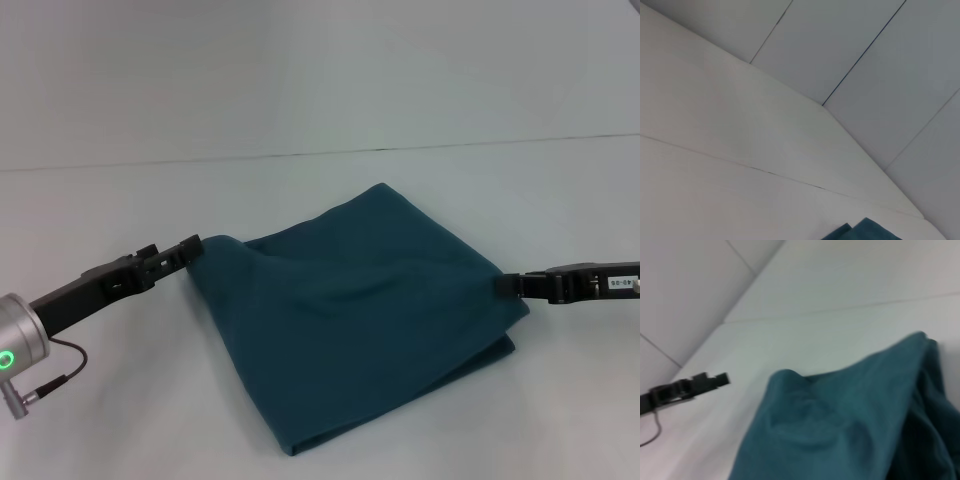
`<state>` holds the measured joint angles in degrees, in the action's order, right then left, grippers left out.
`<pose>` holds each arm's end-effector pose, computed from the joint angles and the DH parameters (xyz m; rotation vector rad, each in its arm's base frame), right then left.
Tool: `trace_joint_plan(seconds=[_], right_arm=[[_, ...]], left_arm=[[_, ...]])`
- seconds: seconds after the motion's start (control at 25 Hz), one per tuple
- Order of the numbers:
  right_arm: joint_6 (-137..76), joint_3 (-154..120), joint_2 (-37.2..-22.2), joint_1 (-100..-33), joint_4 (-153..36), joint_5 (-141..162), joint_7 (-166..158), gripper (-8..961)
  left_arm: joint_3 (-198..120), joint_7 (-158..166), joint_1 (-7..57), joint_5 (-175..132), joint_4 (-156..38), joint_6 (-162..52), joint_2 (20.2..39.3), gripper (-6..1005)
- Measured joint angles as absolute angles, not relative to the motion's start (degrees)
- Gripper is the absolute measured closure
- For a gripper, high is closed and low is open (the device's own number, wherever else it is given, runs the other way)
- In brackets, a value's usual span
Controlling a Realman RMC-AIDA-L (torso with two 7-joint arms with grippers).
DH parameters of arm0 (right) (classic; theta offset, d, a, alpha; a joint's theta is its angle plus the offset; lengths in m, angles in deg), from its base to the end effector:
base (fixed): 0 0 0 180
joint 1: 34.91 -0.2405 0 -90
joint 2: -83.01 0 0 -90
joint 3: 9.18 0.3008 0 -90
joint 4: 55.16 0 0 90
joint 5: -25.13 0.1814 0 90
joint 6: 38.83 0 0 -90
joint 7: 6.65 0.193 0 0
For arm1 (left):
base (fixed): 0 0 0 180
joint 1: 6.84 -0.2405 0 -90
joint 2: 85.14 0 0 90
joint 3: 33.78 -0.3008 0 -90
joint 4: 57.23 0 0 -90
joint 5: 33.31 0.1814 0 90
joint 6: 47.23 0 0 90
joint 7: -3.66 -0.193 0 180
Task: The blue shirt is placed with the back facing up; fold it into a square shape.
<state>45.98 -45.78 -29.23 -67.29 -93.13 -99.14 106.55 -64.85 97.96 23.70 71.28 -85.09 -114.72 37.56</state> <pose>0.3088 0.3730 -0.0180 -2.4559 1.3682 0.5018 -0.2911 0.3910 -0.0728 -2.1033 -1.3043 -0.9196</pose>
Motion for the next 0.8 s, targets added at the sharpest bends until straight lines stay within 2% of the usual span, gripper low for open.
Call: trace_joint_plan(seconds=[0.24,0.8], right_arm=[[48.8,-44.2,-29.28,-67.7,-94.7,-98.0,104.9,951],[40.6,-44.9,-29.71,-67.2,-91.4,-103.0,107.1,950]], left_arm=[[-64.8,98.0,23.7,71.3,-85.1,-113.9,37.56,48],[-65.0,98.0,23.9,71.3,-85.1,-113.3,37.44,49]])
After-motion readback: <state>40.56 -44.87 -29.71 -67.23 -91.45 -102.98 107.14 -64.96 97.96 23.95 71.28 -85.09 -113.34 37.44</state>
